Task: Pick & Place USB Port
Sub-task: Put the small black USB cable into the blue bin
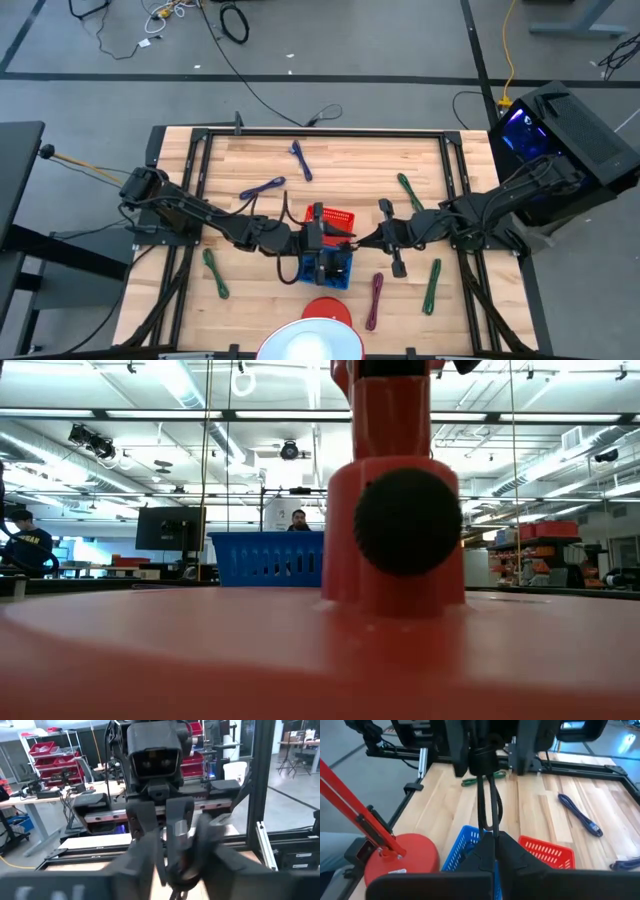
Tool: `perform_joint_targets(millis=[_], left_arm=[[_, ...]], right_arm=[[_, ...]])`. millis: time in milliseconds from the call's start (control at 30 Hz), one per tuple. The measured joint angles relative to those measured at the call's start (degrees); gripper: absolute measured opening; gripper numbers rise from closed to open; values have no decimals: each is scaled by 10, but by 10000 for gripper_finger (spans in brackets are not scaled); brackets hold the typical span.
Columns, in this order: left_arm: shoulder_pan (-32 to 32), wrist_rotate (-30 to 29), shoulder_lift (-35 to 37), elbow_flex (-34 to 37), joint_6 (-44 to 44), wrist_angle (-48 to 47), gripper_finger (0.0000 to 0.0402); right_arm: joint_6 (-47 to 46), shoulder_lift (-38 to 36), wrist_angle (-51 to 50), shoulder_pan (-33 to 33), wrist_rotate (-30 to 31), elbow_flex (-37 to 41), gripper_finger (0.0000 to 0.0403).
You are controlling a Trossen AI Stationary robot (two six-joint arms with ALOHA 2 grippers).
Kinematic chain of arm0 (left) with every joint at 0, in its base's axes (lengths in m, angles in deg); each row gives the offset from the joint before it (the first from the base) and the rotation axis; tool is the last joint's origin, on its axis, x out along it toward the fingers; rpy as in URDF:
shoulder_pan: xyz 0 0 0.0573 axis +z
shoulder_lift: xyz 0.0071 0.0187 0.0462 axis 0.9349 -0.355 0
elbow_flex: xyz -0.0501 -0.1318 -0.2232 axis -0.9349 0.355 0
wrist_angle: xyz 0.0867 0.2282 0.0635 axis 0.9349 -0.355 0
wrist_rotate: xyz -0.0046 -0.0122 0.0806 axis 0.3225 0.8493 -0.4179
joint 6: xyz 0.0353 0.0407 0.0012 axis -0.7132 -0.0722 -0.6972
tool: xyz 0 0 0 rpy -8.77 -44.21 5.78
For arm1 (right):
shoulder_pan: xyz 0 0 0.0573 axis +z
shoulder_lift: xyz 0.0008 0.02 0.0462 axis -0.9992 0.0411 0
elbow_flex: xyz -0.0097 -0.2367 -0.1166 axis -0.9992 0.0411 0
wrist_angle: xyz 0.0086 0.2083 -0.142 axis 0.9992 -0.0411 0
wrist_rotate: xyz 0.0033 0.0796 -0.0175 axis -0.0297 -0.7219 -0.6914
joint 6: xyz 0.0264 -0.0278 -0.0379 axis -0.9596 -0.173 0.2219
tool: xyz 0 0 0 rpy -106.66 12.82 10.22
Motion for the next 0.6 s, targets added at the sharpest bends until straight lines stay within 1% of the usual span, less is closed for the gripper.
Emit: perform_joint_targets(millis=[33,100,133,267,367,467,600], left_arm=[[0,0,0,0,0,1,111],[0,-1,0,0,-4,1,50],[0,-1,0,0,-6,0,33],[-3,-19,0,0,1,-3,33],[-11,-61,0,0,2,-18,33],[-22,-100,5,0,16,-61,33],[-38,-124,12,0,84,-140,33]], right_arm=[[0,1,1,-1,0,0,0],[0,1,-1,-1,0,0,0],[0,1,-2,-1,1,0,0],[11,-1,-1,-1,4,0,3],[26,-3,-3,-2,11,0,20],[26,-8,-16,-4,10,0,43],[24,-24,-41,-6,8,0,69]])
